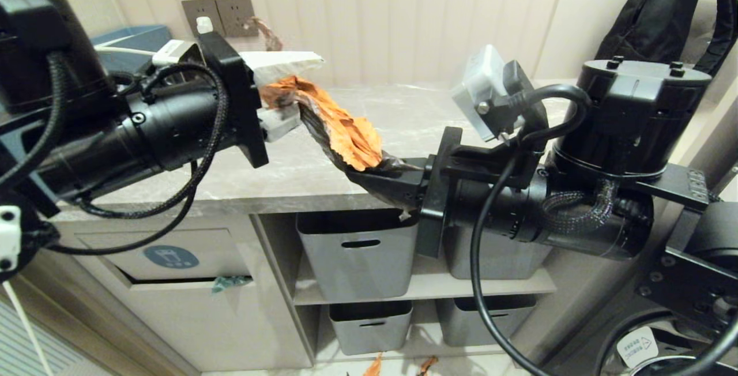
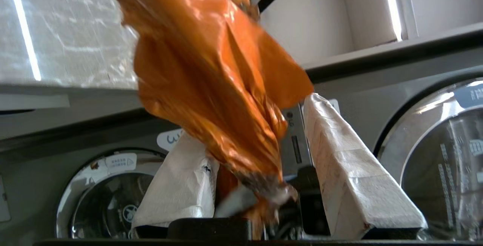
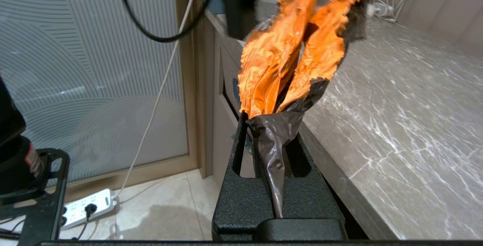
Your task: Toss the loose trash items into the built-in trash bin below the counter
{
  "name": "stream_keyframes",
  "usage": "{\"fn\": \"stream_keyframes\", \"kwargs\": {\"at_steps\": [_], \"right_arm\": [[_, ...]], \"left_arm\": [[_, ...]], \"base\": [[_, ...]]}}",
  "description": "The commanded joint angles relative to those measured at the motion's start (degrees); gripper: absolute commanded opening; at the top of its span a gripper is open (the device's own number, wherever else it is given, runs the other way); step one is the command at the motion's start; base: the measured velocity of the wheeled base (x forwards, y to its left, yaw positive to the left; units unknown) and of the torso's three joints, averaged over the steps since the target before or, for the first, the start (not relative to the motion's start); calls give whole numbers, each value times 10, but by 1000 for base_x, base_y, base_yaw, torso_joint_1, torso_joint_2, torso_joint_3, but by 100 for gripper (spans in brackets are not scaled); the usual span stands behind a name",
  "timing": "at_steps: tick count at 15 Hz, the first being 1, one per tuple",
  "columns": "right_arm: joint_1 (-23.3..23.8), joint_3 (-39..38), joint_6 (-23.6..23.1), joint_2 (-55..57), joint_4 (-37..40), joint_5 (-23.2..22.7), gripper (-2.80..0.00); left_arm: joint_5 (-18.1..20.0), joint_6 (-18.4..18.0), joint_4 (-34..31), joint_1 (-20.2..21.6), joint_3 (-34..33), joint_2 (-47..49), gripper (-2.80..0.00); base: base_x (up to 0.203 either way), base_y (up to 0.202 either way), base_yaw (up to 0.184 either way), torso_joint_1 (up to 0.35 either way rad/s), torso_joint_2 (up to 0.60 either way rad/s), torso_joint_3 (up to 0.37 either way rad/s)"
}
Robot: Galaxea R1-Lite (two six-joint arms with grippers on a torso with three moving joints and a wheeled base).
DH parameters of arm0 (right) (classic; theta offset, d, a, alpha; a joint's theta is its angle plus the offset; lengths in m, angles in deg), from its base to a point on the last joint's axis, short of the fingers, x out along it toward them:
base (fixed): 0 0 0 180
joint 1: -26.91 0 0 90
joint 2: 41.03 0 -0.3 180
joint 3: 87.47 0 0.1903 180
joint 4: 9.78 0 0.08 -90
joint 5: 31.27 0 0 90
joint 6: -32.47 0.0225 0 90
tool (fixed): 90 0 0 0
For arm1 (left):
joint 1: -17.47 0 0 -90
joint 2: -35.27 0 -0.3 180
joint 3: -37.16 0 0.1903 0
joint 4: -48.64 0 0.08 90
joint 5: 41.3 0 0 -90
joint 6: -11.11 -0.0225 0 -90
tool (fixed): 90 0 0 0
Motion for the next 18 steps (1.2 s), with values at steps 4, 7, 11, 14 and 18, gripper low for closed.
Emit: {"fn": "stream_keyframes", "kwargs": {"at_steps": [4, 7, 11, 14, 18], "right_arm": [[-5, -1, -1, -6, -3, 4, -280], [-16, -1, -2, -12, -2, 13, -280], [-22, -6, -4, -22, 0, 15, -280], [-26, -6, -5, -27, 1, 15, -280], [-26, -6, -6, -32, 2, 15, -280]], "left_arm": [[1, 4, 1, -7, -61, -79, -280], [0, 3, 1, -17, -72, -90, -280], [-2, 3, 1, -23, -70, -85, -280], [-5, 1, 0, -27, -71, -82, -280], [-42, -4, 1, -37, -68, -68, -280]], "base": [[0, 0, 0, 0, 0, 0], [0, 0, 0, 0, 0, 0], [0, 0, 0, 0, 0, 0], [0, 0, 0, 0, 0, 0], [0, 0, 0, 0, 0, 0]]}}
